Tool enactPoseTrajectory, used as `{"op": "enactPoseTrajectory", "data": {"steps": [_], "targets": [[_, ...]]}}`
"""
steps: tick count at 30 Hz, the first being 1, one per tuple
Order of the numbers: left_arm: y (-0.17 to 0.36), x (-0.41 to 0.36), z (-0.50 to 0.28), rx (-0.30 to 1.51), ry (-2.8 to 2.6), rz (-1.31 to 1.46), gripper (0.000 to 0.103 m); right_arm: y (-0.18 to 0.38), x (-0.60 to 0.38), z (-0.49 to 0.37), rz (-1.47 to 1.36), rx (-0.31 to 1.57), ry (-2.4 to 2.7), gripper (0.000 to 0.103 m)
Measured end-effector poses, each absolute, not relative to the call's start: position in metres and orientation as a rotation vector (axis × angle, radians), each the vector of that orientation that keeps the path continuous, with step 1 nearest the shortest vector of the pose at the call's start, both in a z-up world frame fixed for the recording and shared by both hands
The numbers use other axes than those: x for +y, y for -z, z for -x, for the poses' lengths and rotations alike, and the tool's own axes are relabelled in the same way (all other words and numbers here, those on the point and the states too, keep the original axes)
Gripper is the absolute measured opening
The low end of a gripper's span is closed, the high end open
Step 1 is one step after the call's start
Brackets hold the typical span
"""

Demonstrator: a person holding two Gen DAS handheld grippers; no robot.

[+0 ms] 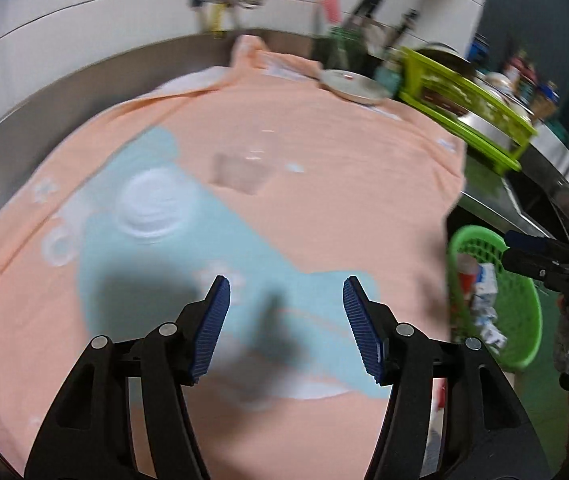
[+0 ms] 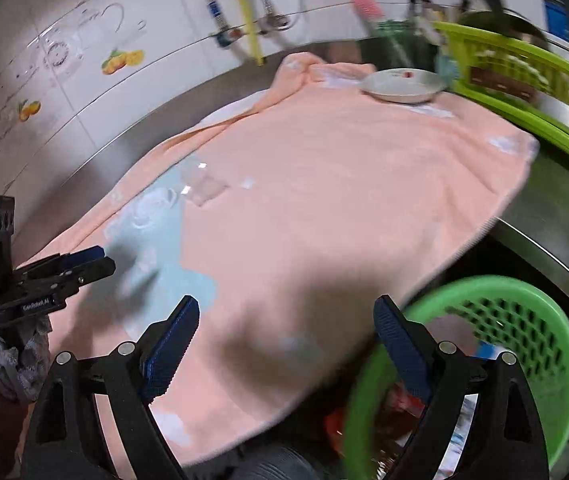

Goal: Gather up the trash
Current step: 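Move both grippers back over the towel toward the cup and lid, then grasp the clear plastic cup with the right gripper while the left grasps the white lid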

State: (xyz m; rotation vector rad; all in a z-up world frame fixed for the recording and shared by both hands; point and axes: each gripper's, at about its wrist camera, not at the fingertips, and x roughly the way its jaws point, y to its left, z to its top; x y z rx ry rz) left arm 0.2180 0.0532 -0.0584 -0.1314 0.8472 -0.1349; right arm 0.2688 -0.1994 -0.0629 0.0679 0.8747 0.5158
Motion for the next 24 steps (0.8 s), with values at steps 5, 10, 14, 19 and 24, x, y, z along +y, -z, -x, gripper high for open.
{"op": "enactPoseTrajectory", "data": {"steps": [5, 10, 14, 19, 24], "targets": [[0.061, 0.102, -0.210, 0.831, 0.058, 0.170, 0.063, 0.063, -0.145, -0.295, -0.133, 0.920, -0.573, 0.086], [0.067, 0.137, -0.204, 0.826, 0.011, 0.237, 0.063, 0.063, -0.095, -0.323, -0.209, 0.969, -0.594, 0.083], [0.072, 0.156, -0.198, 0.813, -0.006, 0.279, 0.064, 0.067, -0.060, -0.356, -0.296, 1.022, -0.585, 0.082], [0.078, 0.172, -0.197, 0.809, -0.019, 0.313, 0.065, 0.077, -0.035, -0.387, -0.370, 1.080, -0.547, 0.079], [0.083, 0.180, -0.201, 0.811, -0.023, 0.326, 0.065, 0.090, -0.020, -0.412, -0.428, 1.120, -0.504, 0.079]]}}
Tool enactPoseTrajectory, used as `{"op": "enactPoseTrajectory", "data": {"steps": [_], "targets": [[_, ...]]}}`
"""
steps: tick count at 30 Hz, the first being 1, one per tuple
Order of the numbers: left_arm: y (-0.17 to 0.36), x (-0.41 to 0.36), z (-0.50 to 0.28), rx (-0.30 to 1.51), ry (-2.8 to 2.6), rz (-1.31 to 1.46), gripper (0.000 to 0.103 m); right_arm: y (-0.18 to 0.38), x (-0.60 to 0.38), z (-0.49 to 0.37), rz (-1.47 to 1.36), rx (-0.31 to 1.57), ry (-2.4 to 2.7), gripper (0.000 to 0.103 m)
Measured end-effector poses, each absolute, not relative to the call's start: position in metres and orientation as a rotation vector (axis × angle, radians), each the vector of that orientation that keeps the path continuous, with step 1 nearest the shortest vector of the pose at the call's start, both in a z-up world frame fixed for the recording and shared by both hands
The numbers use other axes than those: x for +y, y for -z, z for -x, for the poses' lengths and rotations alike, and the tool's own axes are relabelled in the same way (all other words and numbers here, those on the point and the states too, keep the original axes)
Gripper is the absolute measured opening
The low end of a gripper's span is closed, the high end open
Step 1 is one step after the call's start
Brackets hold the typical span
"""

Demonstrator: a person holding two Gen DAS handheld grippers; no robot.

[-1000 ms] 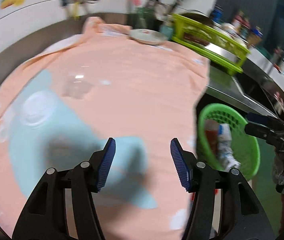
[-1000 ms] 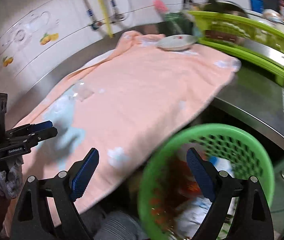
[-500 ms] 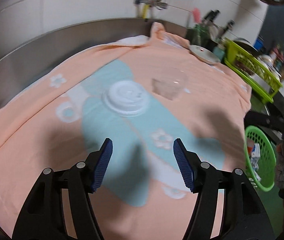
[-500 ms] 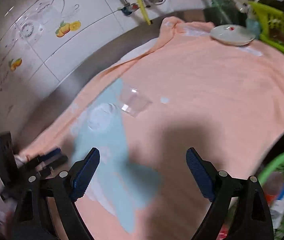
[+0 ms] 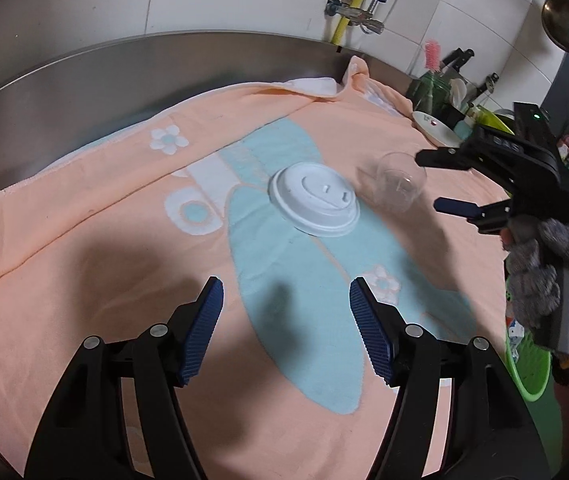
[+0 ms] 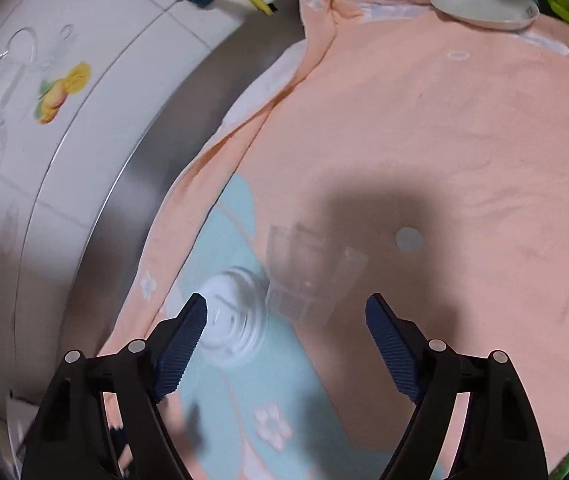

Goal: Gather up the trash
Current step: 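Grasp the clear plastic cup with the right gripper while the left grasps the white lid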

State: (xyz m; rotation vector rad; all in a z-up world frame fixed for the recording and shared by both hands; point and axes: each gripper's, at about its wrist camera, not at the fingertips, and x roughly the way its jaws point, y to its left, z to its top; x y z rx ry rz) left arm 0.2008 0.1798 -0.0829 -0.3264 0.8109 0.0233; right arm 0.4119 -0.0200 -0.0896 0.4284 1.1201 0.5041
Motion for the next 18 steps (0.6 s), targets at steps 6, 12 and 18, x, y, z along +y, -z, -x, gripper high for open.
{"op": "enactPoseTrajectory", "data": {"steps": [6, 12, 18], "targets": [[0.085, 0.182, -0.206, 0.816, -0.029, 0.314, 0.065, 0.100, -0.008, -0.427, -0.458, 1.155, -0.473, 0.077], [0.083, 0.179, -0.215, 0.820, -0.035, 0.282, 0.065, 0.110, -0.006, -0.435, -0.479, 1.179, -0.458, 0.070], [0.083, 0.173, -0.229, 0.829, -0.025, 0.252, 0.065, 0.120, -0.006, -0.442, -0.492, 1.201, -0.470, 0.058]]}}
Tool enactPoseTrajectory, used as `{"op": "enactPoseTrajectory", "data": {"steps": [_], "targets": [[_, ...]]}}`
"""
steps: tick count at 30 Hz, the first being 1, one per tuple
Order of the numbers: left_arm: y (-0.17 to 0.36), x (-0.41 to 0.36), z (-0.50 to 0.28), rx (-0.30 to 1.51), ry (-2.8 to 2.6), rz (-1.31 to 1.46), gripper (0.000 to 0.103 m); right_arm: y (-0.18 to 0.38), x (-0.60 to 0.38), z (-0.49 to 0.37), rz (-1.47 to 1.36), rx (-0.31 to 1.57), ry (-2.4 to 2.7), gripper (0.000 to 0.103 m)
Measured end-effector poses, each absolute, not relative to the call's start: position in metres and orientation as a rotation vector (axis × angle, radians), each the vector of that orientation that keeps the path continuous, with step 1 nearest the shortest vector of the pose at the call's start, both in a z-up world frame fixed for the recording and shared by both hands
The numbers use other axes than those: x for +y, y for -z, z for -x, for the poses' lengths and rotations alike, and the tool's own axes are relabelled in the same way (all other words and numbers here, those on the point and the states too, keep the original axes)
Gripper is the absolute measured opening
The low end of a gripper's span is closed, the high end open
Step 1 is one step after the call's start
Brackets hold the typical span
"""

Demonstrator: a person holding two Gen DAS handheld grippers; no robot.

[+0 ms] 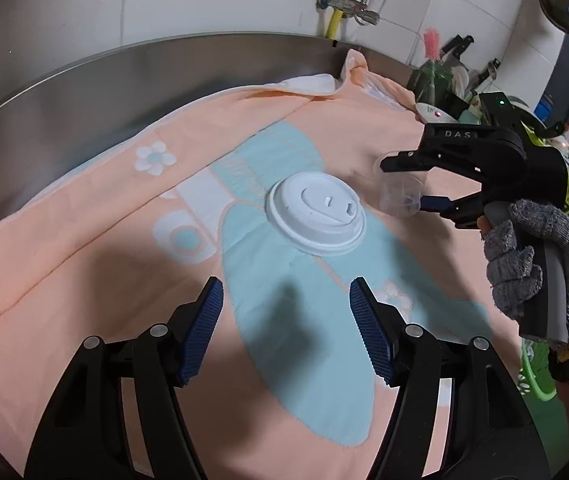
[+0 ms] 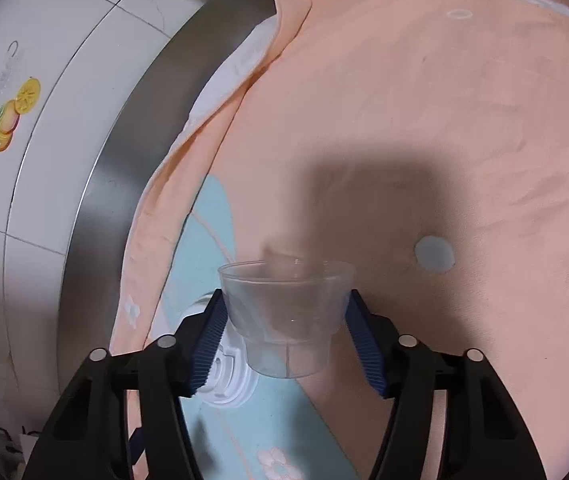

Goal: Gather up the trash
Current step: 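Grasp the clear plastic cup with the right gripper while the left grasps the white lid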

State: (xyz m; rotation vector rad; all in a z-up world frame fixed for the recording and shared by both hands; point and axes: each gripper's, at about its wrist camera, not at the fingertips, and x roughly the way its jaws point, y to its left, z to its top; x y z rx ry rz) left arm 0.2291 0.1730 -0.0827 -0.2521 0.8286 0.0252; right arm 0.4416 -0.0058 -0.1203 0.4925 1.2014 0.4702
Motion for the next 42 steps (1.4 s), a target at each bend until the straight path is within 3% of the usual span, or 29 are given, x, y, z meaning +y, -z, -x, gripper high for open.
{"op": "enactPoseTrajectory", "data": {"steps": [5, 18, 42], "targets": [[0.084, 0.165, -0.247, 0.845, -0.017, 0.212, 0.066, 0.115, -0.011, -0.435, -0.468, 1.169, -0.512, 0.057], [0.091, 0.145, -0.302, 0.904, 0.006, 0.088, 0.083, 0.078, -0.044, -0.388, -0.335, 1.020, -0.594, 0.057], [0.108, 0.132, -0.345, 0.942, 0.033, 0.009, 0.085, 0.073, -0.110, -0.331, -0.237, 0.949, -0.564, 0.057]]}}
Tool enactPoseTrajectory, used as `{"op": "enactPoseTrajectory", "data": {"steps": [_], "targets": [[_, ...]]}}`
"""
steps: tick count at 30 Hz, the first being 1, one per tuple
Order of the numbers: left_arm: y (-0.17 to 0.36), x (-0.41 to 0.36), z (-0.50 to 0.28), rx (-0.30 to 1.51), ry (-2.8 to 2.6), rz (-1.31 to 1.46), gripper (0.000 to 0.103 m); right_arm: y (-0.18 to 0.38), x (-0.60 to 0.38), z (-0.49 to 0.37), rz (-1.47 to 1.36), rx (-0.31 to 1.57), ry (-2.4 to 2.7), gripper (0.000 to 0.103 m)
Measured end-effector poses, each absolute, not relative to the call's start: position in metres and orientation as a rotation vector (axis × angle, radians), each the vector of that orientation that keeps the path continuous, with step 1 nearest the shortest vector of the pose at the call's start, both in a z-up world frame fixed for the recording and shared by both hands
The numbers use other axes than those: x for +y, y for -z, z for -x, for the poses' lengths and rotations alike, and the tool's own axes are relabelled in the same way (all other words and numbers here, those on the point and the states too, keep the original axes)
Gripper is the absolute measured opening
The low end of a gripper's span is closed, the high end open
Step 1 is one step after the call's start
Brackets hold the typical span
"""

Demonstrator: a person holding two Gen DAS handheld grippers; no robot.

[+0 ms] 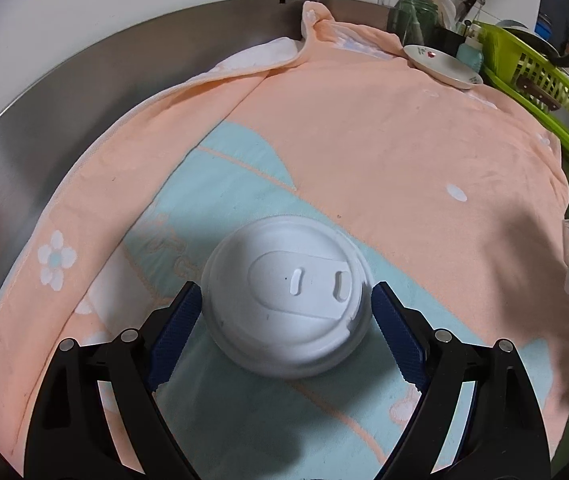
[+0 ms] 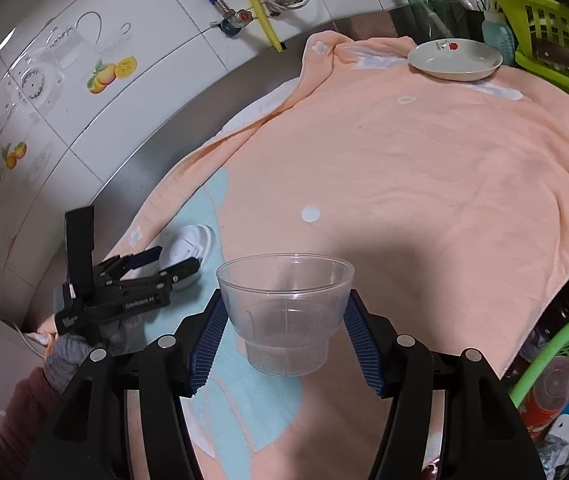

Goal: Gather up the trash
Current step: 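Grasp the clear plastic cup with the right gripper while the left grasps the white lid, then carry the plastic cup into the wastebasket and open the right gripper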

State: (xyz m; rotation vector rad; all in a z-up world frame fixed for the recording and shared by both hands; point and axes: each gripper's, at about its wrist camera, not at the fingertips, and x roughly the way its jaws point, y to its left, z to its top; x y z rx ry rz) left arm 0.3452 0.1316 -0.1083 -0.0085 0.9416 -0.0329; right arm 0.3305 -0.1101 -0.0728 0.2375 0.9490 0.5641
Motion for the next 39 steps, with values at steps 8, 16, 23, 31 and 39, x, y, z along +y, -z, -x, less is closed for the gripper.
{"op": "enactPoseTrajectory", "data": {"steps": [8, 16, 23, 31, 39], "targets": [[0.109, 0.133, -0.347, 0.924, 0.043, 0.005, 0.083, 0.074, -0.121, -0.319, -0.212, 0.944, -0.542, 0.057], [0.107, 0.129, -0.342, 0.901, 0.035, -0.005, 0.078, 0.070, -0.138, -0.301, -0.193, 0.921, -0.511, 0.057], [0.095, 0.121, -0.325, 0.877, 0.062, 0.008, 0.078, 0.064, -0.173, -0.279, -0.196, 0.898, -0.455, 0.057], [0.065, 0.085, -0.288, 0.810, 0.149, -0.029, 0.078, 0.075, -0.251, -0.243, -0.182, 0.919, -0.289, 0.058], [0.042, 0.025, -0.263, 0.763, 0.281, -0.027, 0.078, 0.098, -0.334, -0.214, -0.151, 0.980, -0.076, 0.058]]}}
